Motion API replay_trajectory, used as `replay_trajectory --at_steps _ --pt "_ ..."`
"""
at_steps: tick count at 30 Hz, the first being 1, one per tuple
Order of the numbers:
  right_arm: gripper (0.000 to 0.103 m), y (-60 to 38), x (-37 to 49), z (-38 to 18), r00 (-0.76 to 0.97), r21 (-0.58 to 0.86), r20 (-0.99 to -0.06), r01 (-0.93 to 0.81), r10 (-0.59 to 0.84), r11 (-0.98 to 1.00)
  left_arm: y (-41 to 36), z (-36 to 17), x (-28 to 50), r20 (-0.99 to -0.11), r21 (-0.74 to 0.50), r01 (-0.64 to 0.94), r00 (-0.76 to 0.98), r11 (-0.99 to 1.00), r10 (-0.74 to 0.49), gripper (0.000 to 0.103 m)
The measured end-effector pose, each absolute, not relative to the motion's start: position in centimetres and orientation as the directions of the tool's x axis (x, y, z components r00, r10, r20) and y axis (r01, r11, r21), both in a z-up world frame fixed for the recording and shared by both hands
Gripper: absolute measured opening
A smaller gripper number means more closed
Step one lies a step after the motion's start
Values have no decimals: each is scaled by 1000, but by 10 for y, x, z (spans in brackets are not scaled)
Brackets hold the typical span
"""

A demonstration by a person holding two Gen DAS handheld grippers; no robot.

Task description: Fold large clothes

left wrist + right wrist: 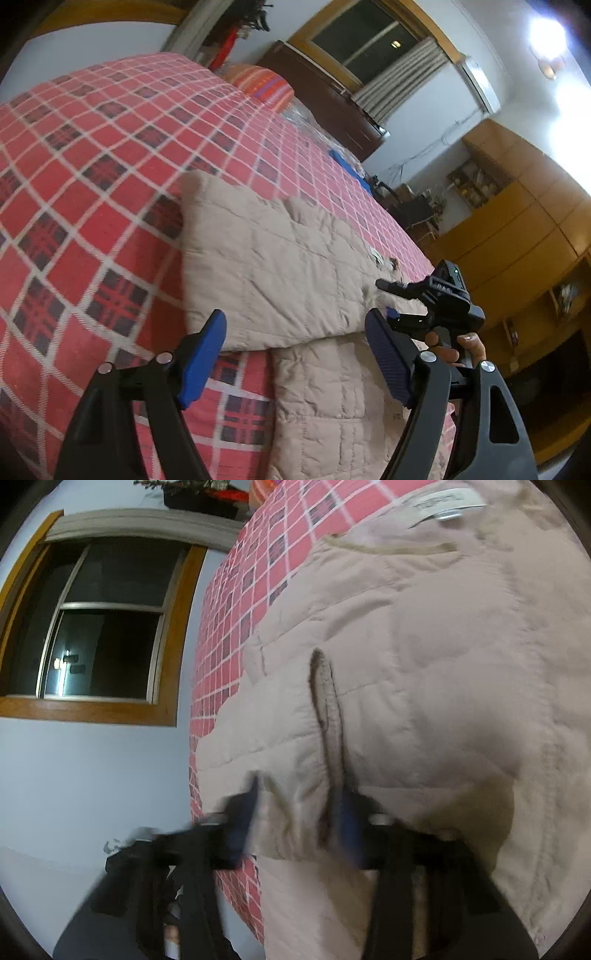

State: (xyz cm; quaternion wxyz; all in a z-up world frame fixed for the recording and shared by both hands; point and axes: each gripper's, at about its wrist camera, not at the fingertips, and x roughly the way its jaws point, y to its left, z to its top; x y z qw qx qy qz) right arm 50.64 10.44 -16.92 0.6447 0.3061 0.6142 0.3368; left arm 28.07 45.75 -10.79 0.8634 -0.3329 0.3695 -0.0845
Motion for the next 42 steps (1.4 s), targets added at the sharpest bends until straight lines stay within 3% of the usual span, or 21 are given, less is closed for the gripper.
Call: replay_trajectory --at_steps 3,15,20,26,34,36,42 --pt "6 100 506 -148 61 794 -596 -102 801 599 459 -109 282 -581 -638 -95 711 764 -396 78" --pt "4 -69 476 -30 473 673 -606 -123 639 729 433 -102 311 -560 -642 -15 692 767 -455 78" --pt "4 -108 462 -46 504 656 -627 -71 595 752 413 -108 342 -554 -674 12 653 739 -516 78" --pt "4 -130 462 -103 478 660 -657 -8 583 751 391 -119 381 -554 -697 33 609 717 -567 78" --pt "5 -139 467 -147 455 643 -694 42 558 765 369 -146 424 -629 -658 6 545 753 -555 78" --pt "12 -143 470 -160 437 626 -715 51 546 778 365 -150 431 -658 -636 2 522 772 -543 78" --pt "16 -162 465 -120 543 667 -627 5 558 745 366 -110 448 -627 -616 71 559 784 -543 78"
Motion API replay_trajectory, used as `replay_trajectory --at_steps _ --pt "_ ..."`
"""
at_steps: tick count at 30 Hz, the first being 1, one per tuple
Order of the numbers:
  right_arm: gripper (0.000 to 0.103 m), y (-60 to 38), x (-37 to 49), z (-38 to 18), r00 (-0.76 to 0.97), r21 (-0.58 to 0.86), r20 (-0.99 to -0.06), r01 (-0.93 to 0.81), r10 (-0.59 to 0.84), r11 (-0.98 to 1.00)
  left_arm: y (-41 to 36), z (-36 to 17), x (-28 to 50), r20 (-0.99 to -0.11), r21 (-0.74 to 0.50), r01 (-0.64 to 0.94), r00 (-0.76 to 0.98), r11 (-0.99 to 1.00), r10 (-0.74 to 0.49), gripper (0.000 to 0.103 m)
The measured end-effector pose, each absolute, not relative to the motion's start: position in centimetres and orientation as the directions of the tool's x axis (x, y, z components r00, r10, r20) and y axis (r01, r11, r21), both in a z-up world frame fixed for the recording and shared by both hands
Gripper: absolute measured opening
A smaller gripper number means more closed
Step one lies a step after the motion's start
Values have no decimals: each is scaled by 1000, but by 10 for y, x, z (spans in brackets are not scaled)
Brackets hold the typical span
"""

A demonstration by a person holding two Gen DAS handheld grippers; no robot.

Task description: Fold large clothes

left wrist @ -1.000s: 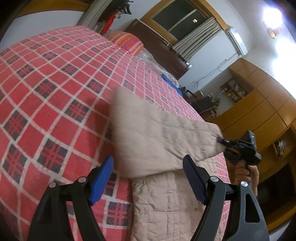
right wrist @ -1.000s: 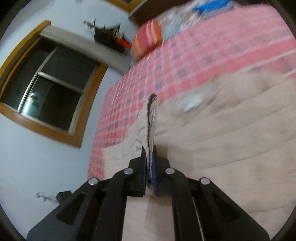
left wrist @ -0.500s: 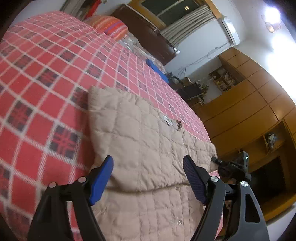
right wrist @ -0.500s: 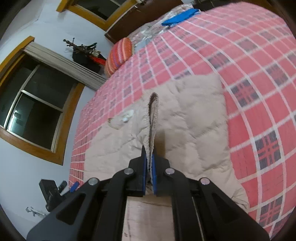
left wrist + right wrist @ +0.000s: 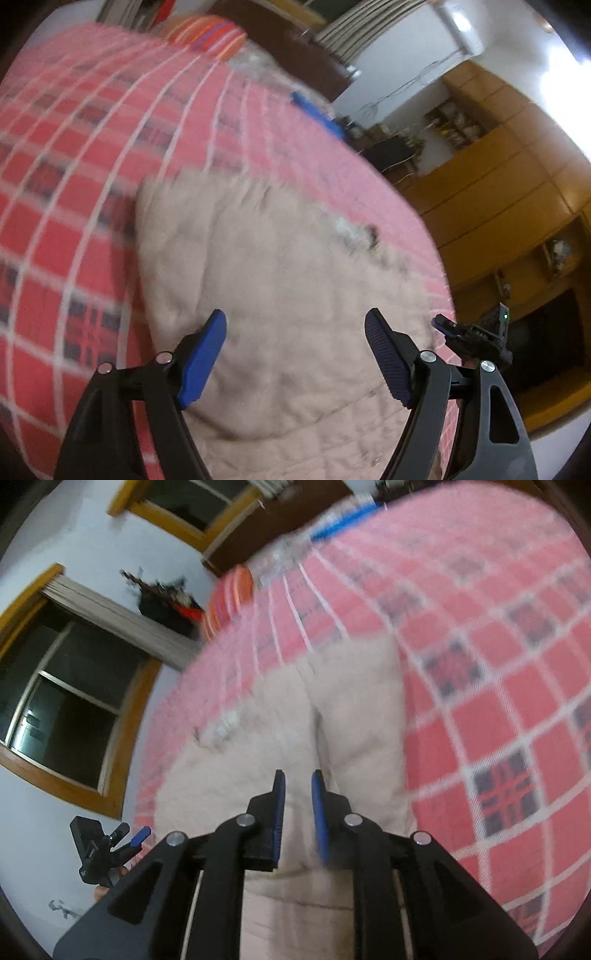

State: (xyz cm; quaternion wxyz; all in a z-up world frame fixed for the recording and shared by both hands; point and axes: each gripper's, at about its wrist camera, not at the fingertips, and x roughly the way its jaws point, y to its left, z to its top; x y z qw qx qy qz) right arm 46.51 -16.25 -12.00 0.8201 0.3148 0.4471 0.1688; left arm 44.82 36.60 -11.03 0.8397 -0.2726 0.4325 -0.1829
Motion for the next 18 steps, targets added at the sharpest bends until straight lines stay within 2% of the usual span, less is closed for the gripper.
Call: replay_trajectory --at_steps 3,6,9,10,11,12,15,18 --pt "15 -147 479 -116 513 686 -609 -42 605 727 362 -112 477 -616 -663 69 514 745 -596 78" --pt "16 -131 493 -138 452 655 -665 -29 594 755 353 -131 499 -662 -641 33 481 767 -574 78" --pt "5 -126 501 -163 413 603 -728 8 547 797 344 -157 509 -712 -615 -1 433 789 -554 78" --pt "6 -126 501 -163 407 596 -735 7 542 803 343 -155 507 -714 -608 2 436 794 -548 78" --pt "12 -126 499 -160 408 594 -735 1 542 805 342 -149 504 -718 -596 6 443 803 -536 78" --pt "13 -128 495 -150 419 594 -726 -15 545 804 341 -143 498 -721 -582 18 450 813 -527 78" --pt "13 -135 469 -123 440 622 -679 -82 588 779 339 -113 460 -673 -577 148 472 803 -570 78" --pt "13 -131 448 -127 409 613 -692 -101 595 783 341 -117 431 -642 -626 190 424 756 -639 78"
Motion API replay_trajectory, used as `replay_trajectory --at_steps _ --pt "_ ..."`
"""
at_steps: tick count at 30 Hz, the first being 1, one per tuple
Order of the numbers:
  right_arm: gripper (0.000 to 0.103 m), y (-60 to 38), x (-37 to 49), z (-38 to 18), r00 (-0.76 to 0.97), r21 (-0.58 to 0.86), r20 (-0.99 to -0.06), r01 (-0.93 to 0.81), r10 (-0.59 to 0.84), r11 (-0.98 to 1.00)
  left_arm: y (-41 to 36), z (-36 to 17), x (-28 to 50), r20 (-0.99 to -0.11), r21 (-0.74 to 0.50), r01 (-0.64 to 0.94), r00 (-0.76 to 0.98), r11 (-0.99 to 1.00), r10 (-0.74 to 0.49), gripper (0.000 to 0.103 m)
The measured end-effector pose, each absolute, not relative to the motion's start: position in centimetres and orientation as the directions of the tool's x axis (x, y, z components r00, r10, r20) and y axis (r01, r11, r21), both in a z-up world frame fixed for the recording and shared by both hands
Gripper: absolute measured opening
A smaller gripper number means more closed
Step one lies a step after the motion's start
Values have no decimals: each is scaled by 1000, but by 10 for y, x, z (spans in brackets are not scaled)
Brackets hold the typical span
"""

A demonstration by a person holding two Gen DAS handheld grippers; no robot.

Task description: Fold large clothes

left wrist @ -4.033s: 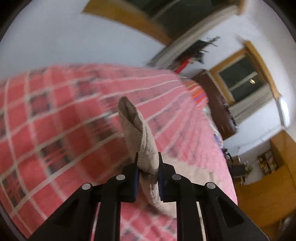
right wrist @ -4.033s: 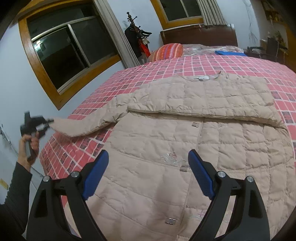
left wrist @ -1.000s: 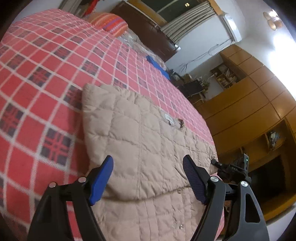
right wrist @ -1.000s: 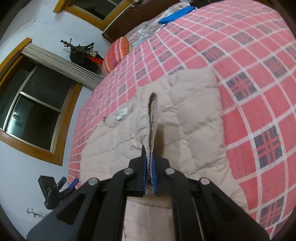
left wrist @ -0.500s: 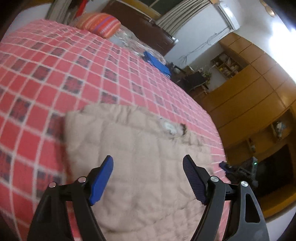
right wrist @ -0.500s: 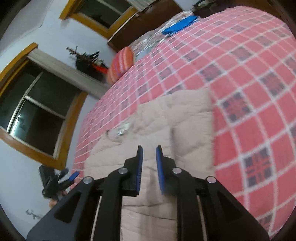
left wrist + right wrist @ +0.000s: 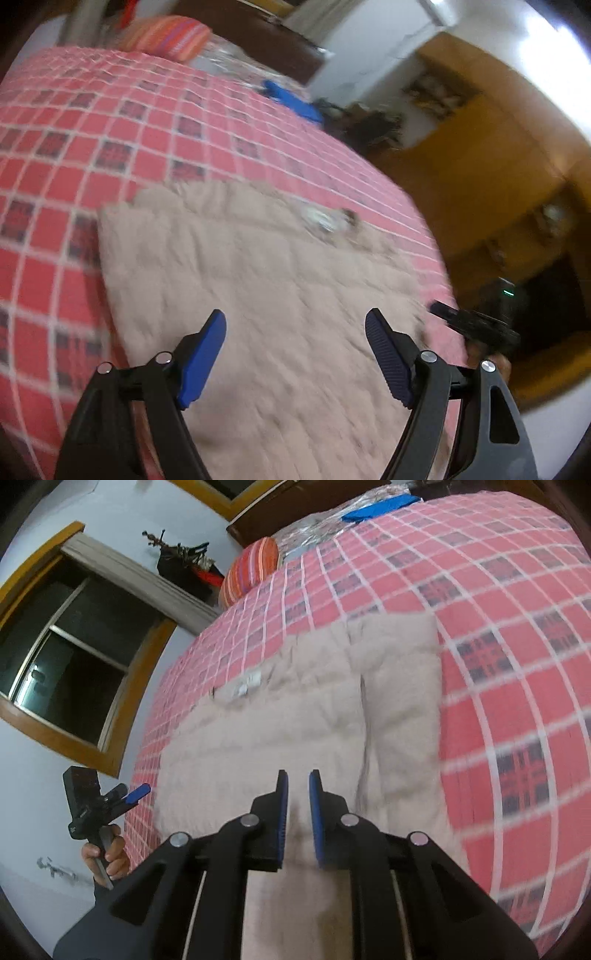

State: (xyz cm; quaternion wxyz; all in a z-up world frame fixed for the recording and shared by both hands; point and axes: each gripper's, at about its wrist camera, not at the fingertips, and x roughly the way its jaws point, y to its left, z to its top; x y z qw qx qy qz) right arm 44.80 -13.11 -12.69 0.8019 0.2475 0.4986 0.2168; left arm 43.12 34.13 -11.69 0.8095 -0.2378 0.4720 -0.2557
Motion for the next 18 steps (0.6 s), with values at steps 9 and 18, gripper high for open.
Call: replay_trajectory --at_steps 9,18 --pt "16 -126 424 -133 396 617 -706 -62 587 784 348 -129 417 -662 -640 125 412 758 -626 78" --pt "64 -194 313 -117 339 617 -725 -66 599 784 412 -115 275 -679 -649 155 323 745 -659 87"
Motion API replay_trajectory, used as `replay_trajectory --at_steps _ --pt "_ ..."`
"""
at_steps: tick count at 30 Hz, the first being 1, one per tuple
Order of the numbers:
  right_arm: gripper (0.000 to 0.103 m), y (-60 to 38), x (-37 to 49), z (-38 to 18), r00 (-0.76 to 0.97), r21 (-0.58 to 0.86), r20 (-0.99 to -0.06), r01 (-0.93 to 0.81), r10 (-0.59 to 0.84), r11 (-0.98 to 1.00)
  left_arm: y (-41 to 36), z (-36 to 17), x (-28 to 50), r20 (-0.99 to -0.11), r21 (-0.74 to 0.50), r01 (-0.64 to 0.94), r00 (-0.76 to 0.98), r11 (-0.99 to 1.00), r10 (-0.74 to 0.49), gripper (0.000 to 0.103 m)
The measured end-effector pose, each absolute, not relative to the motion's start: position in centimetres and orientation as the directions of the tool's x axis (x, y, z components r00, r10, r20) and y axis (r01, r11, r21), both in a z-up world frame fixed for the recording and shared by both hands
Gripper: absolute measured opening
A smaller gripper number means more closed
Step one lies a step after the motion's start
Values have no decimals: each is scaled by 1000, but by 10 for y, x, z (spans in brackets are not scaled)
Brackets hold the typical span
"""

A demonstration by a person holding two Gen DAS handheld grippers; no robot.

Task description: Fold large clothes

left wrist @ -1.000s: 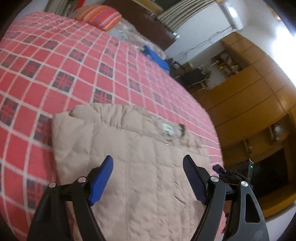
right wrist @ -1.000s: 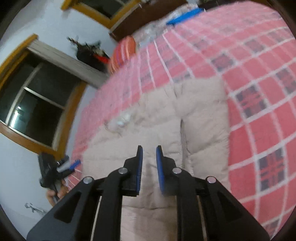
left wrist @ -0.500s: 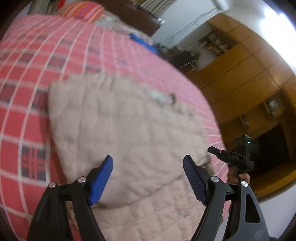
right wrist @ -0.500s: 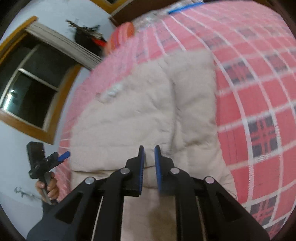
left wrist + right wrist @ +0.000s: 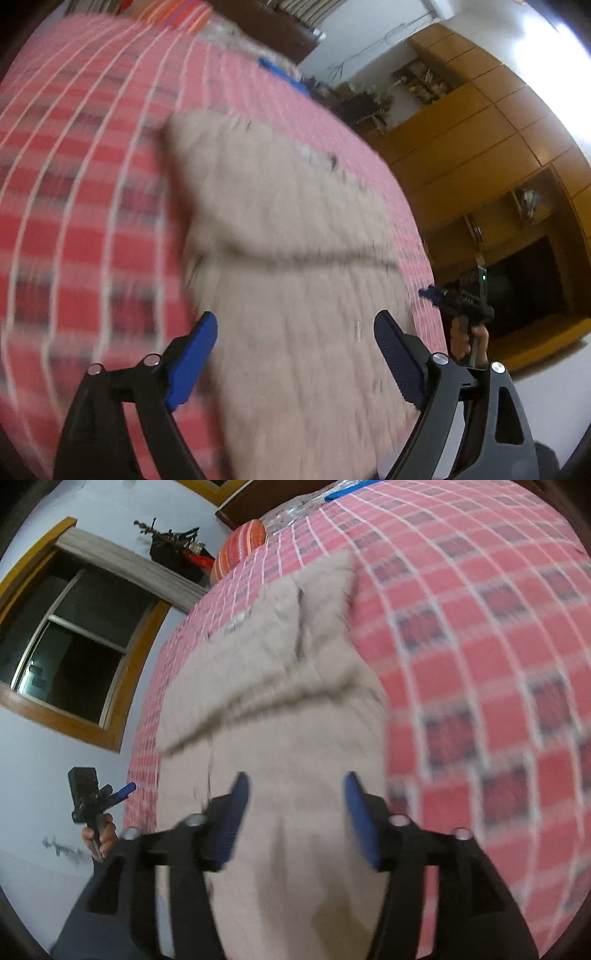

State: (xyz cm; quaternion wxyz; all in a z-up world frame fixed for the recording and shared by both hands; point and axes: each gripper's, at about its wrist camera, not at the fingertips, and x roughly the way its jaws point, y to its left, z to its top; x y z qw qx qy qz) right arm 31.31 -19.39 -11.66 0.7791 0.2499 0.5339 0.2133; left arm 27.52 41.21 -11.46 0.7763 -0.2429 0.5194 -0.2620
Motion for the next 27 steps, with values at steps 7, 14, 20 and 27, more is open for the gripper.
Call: replay_trajectory --at_steps 7,14,20,27 --pt "68 -222 221 -137 220 576 -791 -45 570 816 429 -155 179 -706 -678 45 235 733 -668 87" --pt "68 -227 184 -169 126 614 -782 -14 611 789 413 -184 153 -672 -730 -13 195 683 -715 87" --pt "68 -225 163 -179 113 665 -740 -17 663 746 398 -183 149 -693 -712 21 145 702 -707 87" --pt "68 -216 158 -173 117 703 -703 -36 702 710 373 -183 143 -706 -701 69 79 710 -704 86"
